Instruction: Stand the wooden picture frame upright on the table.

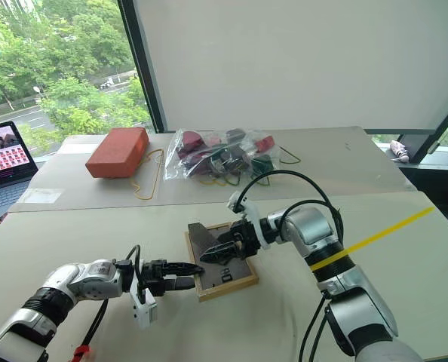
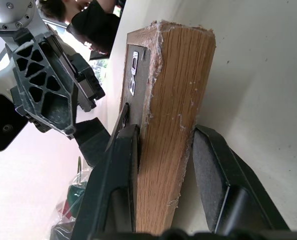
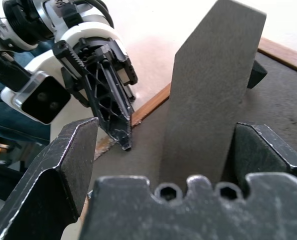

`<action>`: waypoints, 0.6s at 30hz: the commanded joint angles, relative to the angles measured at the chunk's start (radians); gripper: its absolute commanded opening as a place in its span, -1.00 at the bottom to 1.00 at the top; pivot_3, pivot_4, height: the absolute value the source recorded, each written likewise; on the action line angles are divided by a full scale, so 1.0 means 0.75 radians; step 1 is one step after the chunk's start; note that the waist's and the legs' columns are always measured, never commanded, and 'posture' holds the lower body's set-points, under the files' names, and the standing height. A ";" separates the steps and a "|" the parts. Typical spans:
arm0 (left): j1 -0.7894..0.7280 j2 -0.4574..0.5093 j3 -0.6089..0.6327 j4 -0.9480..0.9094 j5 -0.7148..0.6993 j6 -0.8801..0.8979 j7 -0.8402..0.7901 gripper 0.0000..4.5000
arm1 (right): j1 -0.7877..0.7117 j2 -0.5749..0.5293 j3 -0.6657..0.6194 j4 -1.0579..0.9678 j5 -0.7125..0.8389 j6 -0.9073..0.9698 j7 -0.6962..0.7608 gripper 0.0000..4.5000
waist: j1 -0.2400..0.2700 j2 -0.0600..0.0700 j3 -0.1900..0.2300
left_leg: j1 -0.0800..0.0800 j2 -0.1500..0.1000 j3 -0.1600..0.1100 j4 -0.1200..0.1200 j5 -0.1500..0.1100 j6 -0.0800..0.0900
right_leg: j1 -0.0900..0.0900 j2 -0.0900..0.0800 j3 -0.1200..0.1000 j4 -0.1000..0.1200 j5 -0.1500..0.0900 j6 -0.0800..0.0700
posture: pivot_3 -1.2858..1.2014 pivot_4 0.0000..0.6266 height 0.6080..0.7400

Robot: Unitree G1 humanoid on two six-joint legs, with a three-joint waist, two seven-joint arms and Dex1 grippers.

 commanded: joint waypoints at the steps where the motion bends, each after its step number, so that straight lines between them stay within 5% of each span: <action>1: 0.024 0.006 -0.034 -0.002 0.000 0.026 -0.029 -0.49 | -0.015 0.020 -0.103 -0.115 0.116 0.062 -0.006 0.99 | 0.000 0.000 0.000 | 0.000 0.000 0.000 0.000 0.000 0.000 | 0.000 0.000 0.000 0.000 0.000 0.000 | 0.03 -0.52 1.00; 13: 0.033 0.011 -0.049 -0.025 -0.041 0.051 -0.053 -0.49 | 0.094 -0.159 -0.199 -0.251 0.057 -0.018 -0.143 0.99 | 0.007 0.000 0.000 | 0.000 0.000 0.000 0.000 0.000 0.000 | 0.000 -0.001 0.000 0.000 0.000 0.000 | 0.03 -0.52 1.00; 15: 0.034 0.013 -0.050 -0.028 -0.051 0.051 -0.058 -0.49 | 0.129 -0.207 -0.208 -0.242 -0.018 -0.122 -0.195 0.99 | 0.007 0.000 0.000 | 0.000 0.000 0.001 0.000 0.000 0.000 | 0.000 -0.001 0.000 0.000 0.000 0.000 | 0.03 -0.52 1.00; 18: 0.037 0.021 -0.045 -0.026 -0.067 0.054 -0.061 -0.49 | 0.281 -0.404 -0.213 -0.243 -0.304 -0.644 -0.253 0.99 | 0.012 0.000 0.000 | 0.000 0.000 0.001 0.001 0.000 0.000 | 0.000 -0.001 0.000 0.001 0.000 0.000 | 0.03 -0.52 1.00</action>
